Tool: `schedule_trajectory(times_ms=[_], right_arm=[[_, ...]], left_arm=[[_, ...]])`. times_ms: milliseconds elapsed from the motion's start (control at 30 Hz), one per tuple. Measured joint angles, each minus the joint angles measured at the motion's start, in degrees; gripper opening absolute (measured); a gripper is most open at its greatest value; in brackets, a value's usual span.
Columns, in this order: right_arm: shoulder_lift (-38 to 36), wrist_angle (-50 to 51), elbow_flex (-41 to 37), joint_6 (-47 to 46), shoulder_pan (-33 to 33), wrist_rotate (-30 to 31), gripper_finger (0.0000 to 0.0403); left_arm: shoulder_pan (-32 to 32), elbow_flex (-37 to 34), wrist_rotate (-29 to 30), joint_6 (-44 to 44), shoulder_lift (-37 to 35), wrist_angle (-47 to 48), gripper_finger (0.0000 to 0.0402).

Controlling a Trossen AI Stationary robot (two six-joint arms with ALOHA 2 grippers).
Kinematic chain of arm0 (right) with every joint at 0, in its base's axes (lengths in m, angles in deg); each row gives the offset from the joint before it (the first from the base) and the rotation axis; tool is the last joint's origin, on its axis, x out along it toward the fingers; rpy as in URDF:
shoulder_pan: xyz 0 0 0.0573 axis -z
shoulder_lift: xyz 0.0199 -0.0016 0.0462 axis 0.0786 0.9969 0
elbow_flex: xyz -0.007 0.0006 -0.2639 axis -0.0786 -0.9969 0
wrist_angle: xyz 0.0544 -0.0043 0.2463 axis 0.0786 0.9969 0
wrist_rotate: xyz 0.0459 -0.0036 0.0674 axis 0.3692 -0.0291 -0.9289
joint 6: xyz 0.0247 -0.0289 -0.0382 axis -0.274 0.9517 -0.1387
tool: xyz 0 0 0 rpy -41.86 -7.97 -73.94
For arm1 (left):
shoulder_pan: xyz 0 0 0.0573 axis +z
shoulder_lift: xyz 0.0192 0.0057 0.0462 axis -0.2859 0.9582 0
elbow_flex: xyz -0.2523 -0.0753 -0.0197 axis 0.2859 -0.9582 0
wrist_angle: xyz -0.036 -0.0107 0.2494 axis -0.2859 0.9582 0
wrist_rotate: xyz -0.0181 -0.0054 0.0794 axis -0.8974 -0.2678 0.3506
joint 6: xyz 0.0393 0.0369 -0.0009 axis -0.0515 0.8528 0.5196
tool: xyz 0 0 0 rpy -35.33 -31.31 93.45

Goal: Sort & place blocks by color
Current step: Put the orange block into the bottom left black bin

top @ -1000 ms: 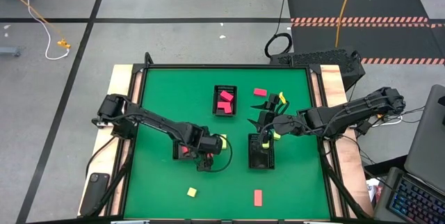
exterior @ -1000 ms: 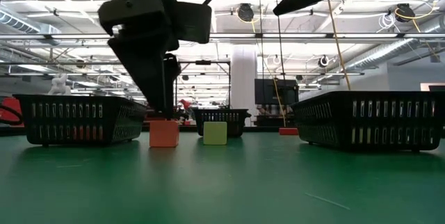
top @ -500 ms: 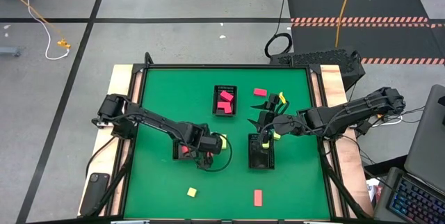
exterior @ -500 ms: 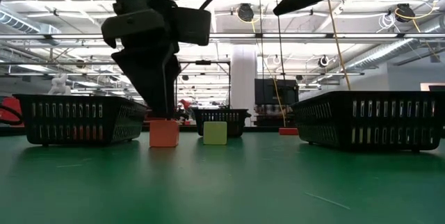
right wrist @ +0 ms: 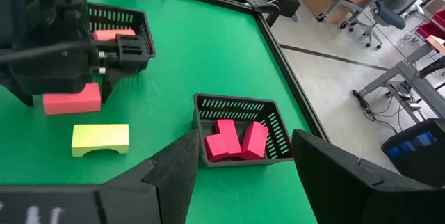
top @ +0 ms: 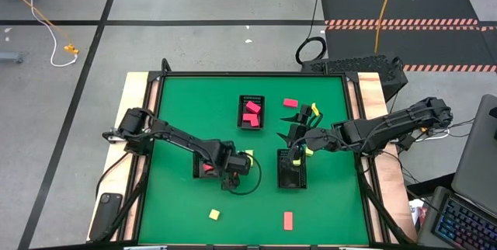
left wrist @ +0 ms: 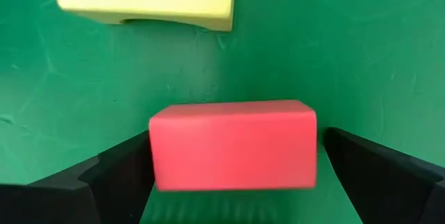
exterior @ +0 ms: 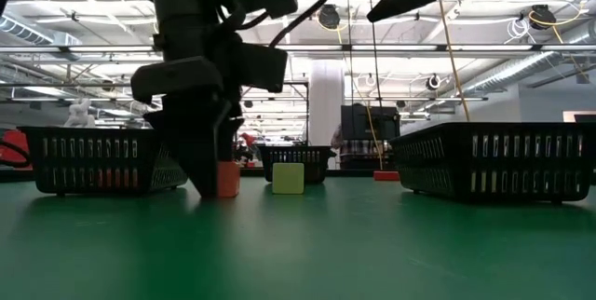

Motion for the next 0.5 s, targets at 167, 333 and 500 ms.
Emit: schedule_trajectory(times_ms=[167, 333, 500], right_arm=[[0.00, 0.06, 0.00, 0.00, 0.02, 0.00, 0.0224], [0.00, 0.22, 0.00, 0.00, 0.02, 0.00, 0.0224], [0.00, 0.26, 0.00, 0.00, 0.02, 0.00, 0.0224]], left_arm=[[0.07, 0.02, 0.17, -0.21, 0.23, -0.61, 0.0399], [0.07, 0.02, 0.17, -0.30, 0.18, -1.42, 0.0399], [0.11, 0.02, 0.19, -1.25, 0.16, -1.43, 0.0399]])
